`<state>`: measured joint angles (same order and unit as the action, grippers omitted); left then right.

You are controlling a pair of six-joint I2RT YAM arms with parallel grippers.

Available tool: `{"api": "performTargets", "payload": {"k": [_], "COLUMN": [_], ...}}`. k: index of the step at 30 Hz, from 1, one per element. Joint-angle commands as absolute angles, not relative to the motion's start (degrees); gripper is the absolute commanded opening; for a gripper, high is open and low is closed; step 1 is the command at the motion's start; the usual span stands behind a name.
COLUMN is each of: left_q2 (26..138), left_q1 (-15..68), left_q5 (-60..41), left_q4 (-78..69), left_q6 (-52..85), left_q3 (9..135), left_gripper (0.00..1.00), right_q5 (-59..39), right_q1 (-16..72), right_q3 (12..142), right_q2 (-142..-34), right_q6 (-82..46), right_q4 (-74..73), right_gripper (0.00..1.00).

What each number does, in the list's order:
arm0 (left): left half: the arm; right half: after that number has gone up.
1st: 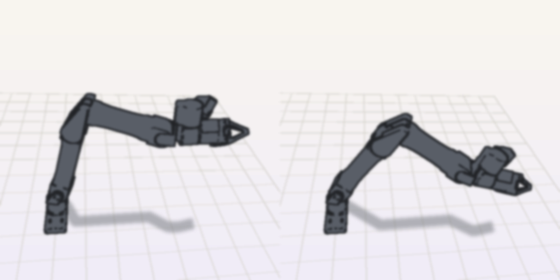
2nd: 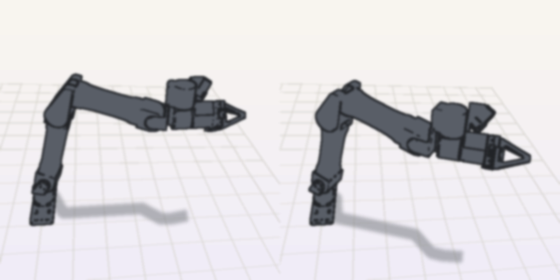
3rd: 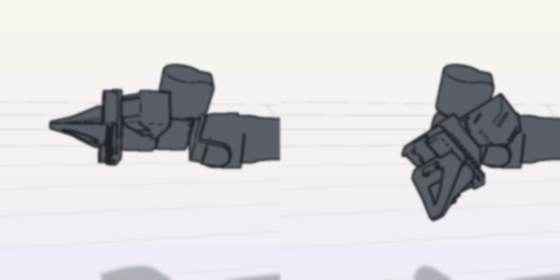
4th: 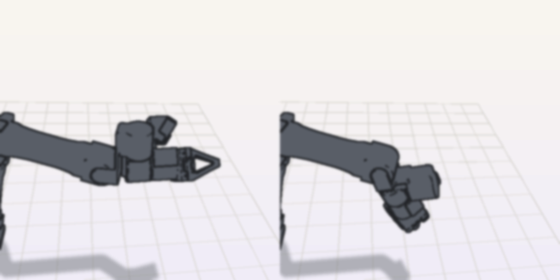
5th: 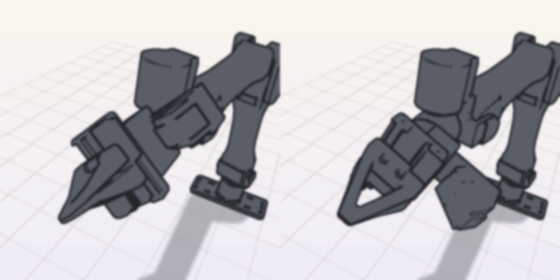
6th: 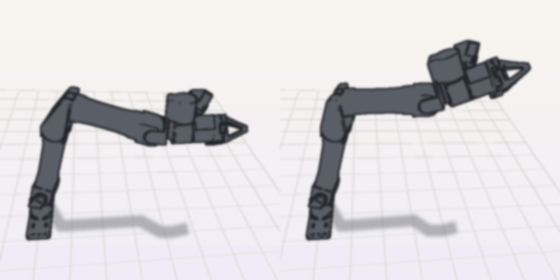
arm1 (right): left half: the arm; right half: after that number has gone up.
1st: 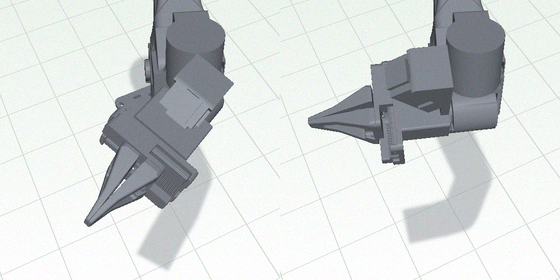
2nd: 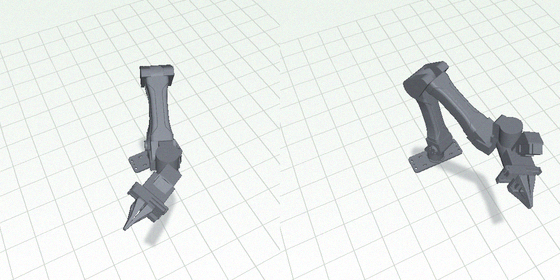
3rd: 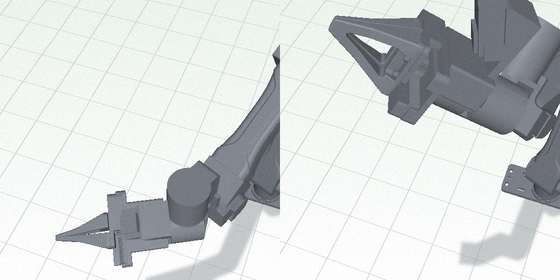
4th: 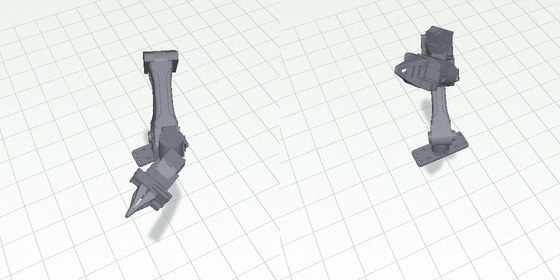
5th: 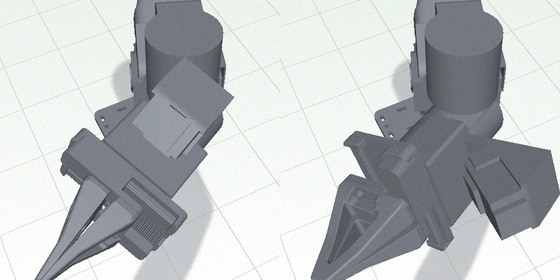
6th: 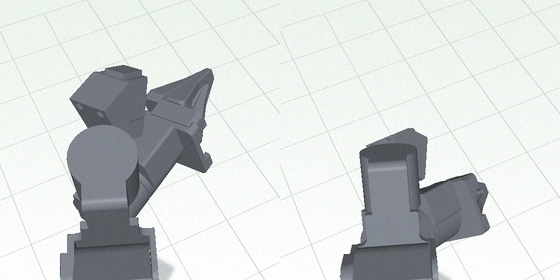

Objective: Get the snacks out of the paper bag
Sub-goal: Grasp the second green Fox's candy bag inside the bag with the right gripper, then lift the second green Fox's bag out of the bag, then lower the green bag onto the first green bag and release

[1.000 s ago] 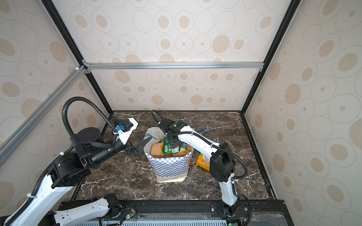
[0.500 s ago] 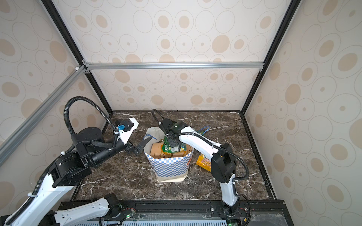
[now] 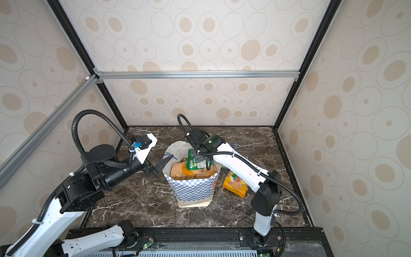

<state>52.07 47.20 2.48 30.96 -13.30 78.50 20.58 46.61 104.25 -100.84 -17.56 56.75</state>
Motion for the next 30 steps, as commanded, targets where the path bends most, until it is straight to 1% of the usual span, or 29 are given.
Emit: {"api": "performTargets", "payload": {"k": [1,7,15,19,24,26,30], "left_q2": [51.6,51.8,52.2,53.1,54.6,55.1,55.6], "left_q1": [47.7,47.6,47.7,47.6,47.6,47.6,47.7], "left_q5": [1.2,0.7,0.3,-0.4,-2.6,-4.0,-6.8], "left_q4": [29.3,29.1,28.1,27.0,24.0,22.1,17.1], "left_q6": [-13.0,-12.9,-13.0,-12.6,-11.1,-9.8,-6.6], "left_q3": [78.6,78.6,78.6,79.1,80.4,80.2,78.0], "left_gripper": [0.98,0.98,0.98,0.98,0.98,0.98,0.98], "right_q5": [21.4,18.7,18.4,18.7,21.9,22.2,20.3], "right_q1": [47.0,47.0,47.1,47.1,46.5,44.8,39.4], "right_q3": [107.0,110.3,115.9,121.2,131.1,136.3,137.6], "right_q2": [-98.3,-96.7,-93.5,-93.5,-96.2,-97.5,-97.4], "right_q6": [-19.5,-21.5,-21.8,-22.3,-21.5,-22.0,-25.5], "right_q4": [55.0,55.1,55.2,54.9,56.3,57.0,55.1], "right_gripper": [0.0,0.0,0.0,0.0,0.0,0.0,0.0]}}
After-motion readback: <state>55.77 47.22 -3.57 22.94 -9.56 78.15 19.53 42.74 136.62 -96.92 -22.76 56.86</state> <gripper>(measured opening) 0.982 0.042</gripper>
